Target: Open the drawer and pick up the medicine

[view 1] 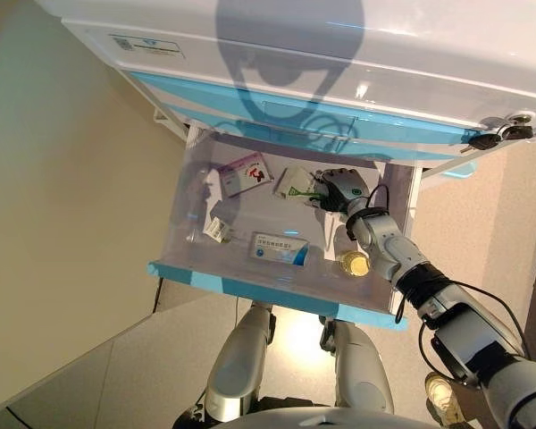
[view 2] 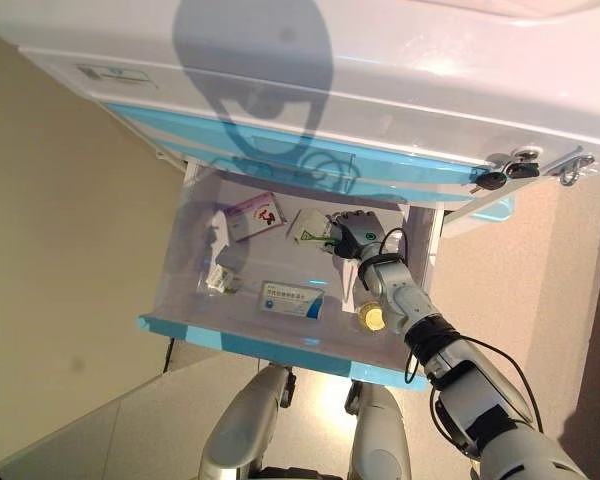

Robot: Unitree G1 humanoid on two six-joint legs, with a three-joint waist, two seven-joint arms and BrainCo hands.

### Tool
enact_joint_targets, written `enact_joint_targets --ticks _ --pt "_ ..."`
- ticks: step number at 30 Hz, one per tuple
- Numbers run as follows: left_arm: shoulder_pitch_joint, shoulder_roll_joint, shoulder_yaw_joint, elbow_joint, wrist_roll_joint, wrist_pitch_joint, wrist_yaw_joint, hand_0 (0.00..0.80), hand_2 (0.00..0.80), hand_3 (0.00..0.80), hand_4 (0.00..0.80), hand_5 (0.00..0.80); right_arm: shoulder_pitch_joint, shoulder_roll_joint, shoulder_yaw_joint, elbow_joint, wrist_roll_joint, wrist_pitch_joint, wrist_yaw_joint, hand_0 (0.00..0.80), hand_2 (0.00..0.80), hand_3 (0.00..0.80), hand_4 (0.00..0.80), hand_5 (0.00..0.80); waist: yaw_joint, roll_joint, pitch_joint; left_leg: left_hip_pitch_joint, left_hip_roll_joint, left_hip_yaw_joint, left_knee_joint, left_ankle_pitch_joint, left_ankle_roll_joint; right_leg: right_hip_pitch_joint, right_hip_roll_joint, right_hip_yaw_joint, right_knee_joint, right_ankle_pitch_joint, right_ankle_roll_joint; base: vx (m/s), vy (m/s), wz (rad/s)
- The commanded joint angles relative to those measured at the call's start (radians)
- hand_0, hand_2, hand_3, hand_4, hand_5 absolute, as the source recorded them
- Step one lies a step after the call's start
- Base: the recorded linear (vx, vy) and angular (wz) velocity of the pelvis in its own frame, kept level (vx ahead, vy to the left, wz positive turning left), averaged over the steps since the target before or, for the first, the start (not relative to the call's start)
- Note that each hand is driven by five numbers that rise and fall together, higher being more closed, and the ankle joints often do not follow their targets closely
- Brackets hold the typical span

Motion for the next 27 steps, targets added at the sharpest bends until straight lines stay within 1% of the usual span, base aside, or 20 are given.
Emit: enact_joint_targets --ticks 1,6,10,13,14,15,16,19,20,21,22,23,24,25,26,27 --pt "0.001 -0.01 -0.031 0.036 -0.037 0.018 0.018 0.0 0.0 0.0 0.0 0.0 0.051 -0.014 0.07 0.079 -0.014 0.021 0.02 0.8 0.8 0.8 0.8 0.8 0.003 0.002 0.0 -0.002 -0.052 -0.004 0.024 -0.06 0.018 -0.038 -0.042 0.03 -0.007 0.104 0.037 0.0 0.0 0.0" --pt "-0.006 -0.012 -0.033 0.044 -0.044 0.018 0.023 0.0 0.0 0.0 0.0 0.0 0.043 0.004 0.077 0.082 0.012 0.013 0.014 0.8 0.8 0.8 0.8 0.8 0.001 -0.005 0.007 -0.011 -0.051 0.01 0.045 -0.069 0.018 -0.045 -0.04 0.042 -0.002 0.106 0.035 0.0 0.0 0.0" --pt "-0.011 -0.012 -0.032 0.044 -0.046 0.018 0.025 0.0 0.0 0.0 0.0 0.0 0.043 0.005 0.078 0.073 0.024 0.009 0.014 0.8 0.8 0.8 0.8 0.8 0.002 -0.007 0.007 -0.011 -0.051 0.012 0.046 -0.07 0.018 -0.045 -0.037 0.048 -0.003 0.107 0.035 -0.017 0.009 -0.04" --pt "-0.025 -0.006 -0.021 0.052 -0.043 0.019 0.02 0.0 0.0 0.0 0.0 0.0 0.06 0.007 0.081 0.035 0.083 -0.017 0.034 0.8 0.8 0.8 0.8 0.8 -0.004 -0.013 0.004 -0.005 -0.046 0.017 0.04 -0.068 0.016 -0.044 -0.034 0.056 -0.007 0.111 0.035 0.0 0.0 0.0" --pt "-0.039 0.0 -0.008 0.062 -0.043 0.023 0.018 0.0 0.0 0.0 0.0 0.0 0.075 0.008 0.082 -0.005 0.129 -0.037 0.057 0.8 0.8 0.8 0.8 0.8 -0.007 -0.016 -0.001 -0.001 -0.044 0.017 0.038 -0.067 0.015 -0.043 -0.033 0.056 -0.007 0.111 0.035 0.0 0.0 0.0" --pt "-0.04 0.0 -0.008 0.063 -0.043 0.022 0.018 0.0 0.0 0.0 0.0 0.0 0.075 0.007 0.081 -0.006 0.129 -0.036 0.057 0.8 0.8 0.8 0.8 0.8 -0.007 -0.017 -0.001 -0.001 -0.044 0.017 0.038 -0.067 0.015 -0.043 -0.033 0.056 -0.007 0.111 0.035 0.0 0.0 0.0" --pt "-0.05 0.001 0.003 0.073 -0.043 0.023 0.017 0.0 0.0 0.0 0.0 0.0 0.087 -0.002 0.081 -0.046 0.166 -0.056 0.073 0.8 0.8 0.8 0.8 0.8 -0.009 -0.021 -0.006 0.003 -0.044 0.017 0.038 -0.067 0.014 -0.038 -0.034 0.057 -0.008 0.112 0.035 0.0 0.0 0.0" --pt "-0.06 0.008 0.022 0.089 -0.037 0.025 0.016 0.0 0.0 0.0 0.0 0.0 0.109 -0.025 0.07 -0.135 0.225 -0.086 0.11 0.8 0.8 0.8 0.8 0.8 -0.012 -0.028 -0.016 0.013 -0.041 0.017 0.037 -0.067 0.012 -0.029 -0.033 0.056 -0.009 0.112 0.034 0.0 0.0 0.0" --pt "-0.06 0.008 0.022 0.089 -0.037 0.025 0.016 0.0 0.0 0.0 0.0 0.0 0.11 -0.026 0.07 -0.137 0.226 -0.085 0.111 0.8 0.8 0.8 0.8 0.8 -0.012 -0.027 -0.016 0.013 -0.041 0.017 0.037 -0.067 0.012 -0.029 -0.033 0.056 -0.01 0.112 0.034 0.0 0.0 0.0" --pt "-0.066 0.015 0.035 0.097 -0.028 0.027 0.015 0.0 0.0 0.0 0.0 0.0 0.121 -0.046 0.062 -0.191 0.256 -0.1 0.138 0.8 0.8 0.8 0.8 0.8 -0.013 -0.035 -0.027 0.019 -0.039 0.018 0.036 -0.068 0.01 -0.02 -0.03 0.054 -0.014 0.111 0.034 0.0 0.0 0.0" --pt "-0.066 0.015 0.035 0.098 -0.028 0.026 0.015 0.0 0.0 0.0 0.0 0.0 0.122 -0.047 0.061 -0.194 0.256 -0.099 0.139 0.8 0.8 0.8 0.8 0.8 -0.013 -0.035 -0.026 0.02 -0.039 0.018 0.036 -0.068 0.01 -0.019 -0.03 0.054 -0.015 0.111 0.034 0.006 -0.056 -0.02" --pt "-0.067 0.023 0.051 0.101 -0.026 0.029 0.01 0.0 0.0 0.0 0.0 0.0 0.122 -0.081 0.045 -0.293 0.289 -0.108 0.177 0.8 0.8 0.8 0.8 0.8 -0.015 -0.045 -0.036 0.03 -0.036 0.022 0.038 -0.073 0.007 -0.005 -0.024 0.057 -0.017 0.106 0.033 0.008 -0.033 -0.01" --pt "-0.067 0.023 0.051 0.101 -0.026 0.029 0.01 0.0 0.0 0.0 0.0 0.0 0.122 -0.081 0.045 -0.293 0.289 -0.108 0.177 0.8 0.8 0.8 0.8 0.8 -0.015 -0.045 -0.036 0.03 -0.036 0.022 0.038 -0.073 0.007 -0.005 -0.024 0.057 -0.017 0.106 0.033 0.011 -0.065 -0.01" --pt "-0.075 0.035 0.067 0.103 -0.019 0.031 0.006 0.0 0.0 0.0 0.0 0.0 0.139 -0.109 0.022 -0.389 0.353 -0.127 0.222 0.8 0.8 0.8 0.8 0.8 -0.02 -0.055 -0.054 0.037 -0.033 0.022 0.037 -0.071 0.005 0.006 -0.02 0.058 -0.029 0.111 0.033 0.004 -0.032 -0.01" --pt "-0.075 0.035 0.066 0.104 -0.019 0.031 0.005 0.0 0.0 0.0 0.0 0.0 0.141 -0.111 0.02 -0.393 0.354 -0.125 0.225 0.8 0.8 0.8 0.8 0.8 -0.019 -0.055 -0.053 0.038 -0.033 0.022 0.036 -0.072 0.005 0.008 -0.02 0.057 -0.03 0.111 0.033 0.013 -0.069 0.0" --pt "-0.081 0.043 0.083 0.109 -0.015 0.037 -0.005 0.0 0.0 0.0 0.0 0.0 0.154 -0.138 0.002 -0.467 0.397 -0.141 0.264 0.8 0.8 0.8 0.8 0.8 -0.025 -0.064 -0.069 0.049 -0.03 0.023 0.037 -0.075 0.004 0.019 -0.015 0.058 -0.034 0.109 0.031 0.01 -0.037 -0.05"
